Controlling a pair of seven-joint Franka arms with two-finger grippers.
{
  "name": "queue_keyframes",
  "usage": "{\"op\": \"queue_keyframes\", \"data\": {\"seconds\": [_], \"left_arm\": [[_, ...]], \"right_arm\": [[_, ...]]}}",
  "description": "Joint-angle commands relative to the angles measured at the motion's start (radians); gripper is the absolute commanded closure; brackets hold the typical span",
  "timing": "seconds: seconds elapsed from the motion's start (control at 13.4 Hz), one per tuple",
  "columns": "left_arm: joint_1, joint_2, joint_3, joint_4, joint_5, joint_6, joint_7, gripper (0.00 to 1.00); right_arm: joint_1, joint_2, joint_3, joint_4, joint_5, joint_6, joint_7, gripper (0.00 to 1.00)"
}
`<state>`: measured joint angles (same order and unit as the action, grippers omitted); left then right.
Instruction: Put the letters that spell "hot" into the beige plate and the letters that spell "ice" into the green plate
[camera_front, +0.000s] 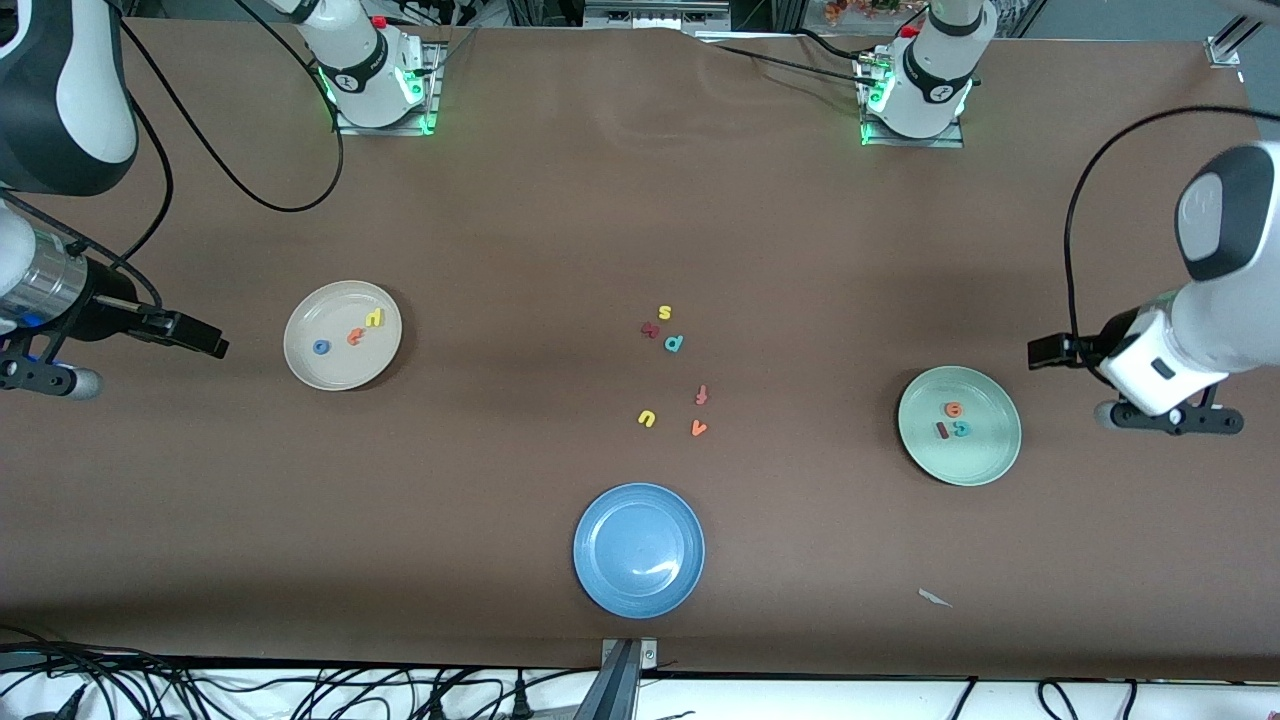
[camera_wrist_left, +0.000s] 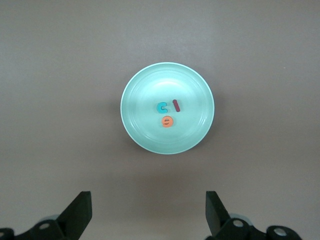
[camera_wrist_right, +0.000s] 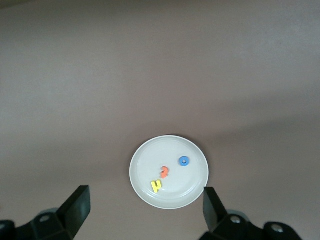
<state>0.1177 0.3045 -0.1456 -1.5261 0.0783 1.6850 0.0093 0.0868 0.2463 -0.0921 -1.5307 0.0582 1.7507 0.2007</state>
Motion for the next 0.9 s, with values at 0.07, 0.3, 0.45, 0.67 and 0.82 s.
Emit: {"op": "queue_keyframes", "data": {"seconds": [0.07, 0.3, 0.45, 0.67, 0.82], "left_arm": [[-0.082, -0.16, 0.09, -0.091, -0.081, -0.046, 0.024, 0.0], [-0.122, -0.229, 0.142, -0.092, -0.12, -0.083, 0.024, 0.0], [-0.133, -0.283, 0.143, -0.109, -0.108, -0.084, 0.024, 0.0], [-0.141, -0.309, 0.142, -0.118, -0.106, -0.094, 0.027, 0.0], [-0.142, -0.304, 0.143, -0.118, -0.104, -0.096, 0.029, 0.0]], "right_arm": [[0.013, 0.001, 0.002, 0.001, 0.003, -0.007, 0.02, 0.0], [0.024, 0.001, 0.002, 0.003, 0.003, -0.002, 0.02, 0.0], [0.025, 0.001, 0.0, 0.003, 0.003, -0.004, 0.02, 0.0], [0.025, 0.001, 0.002, 0.003, 0.002, -0.007, 0.019, 0.0], [0.025, 0.001, 0.0, 0.004, 0.002, -0.008, 0.019, 0.0]]}}
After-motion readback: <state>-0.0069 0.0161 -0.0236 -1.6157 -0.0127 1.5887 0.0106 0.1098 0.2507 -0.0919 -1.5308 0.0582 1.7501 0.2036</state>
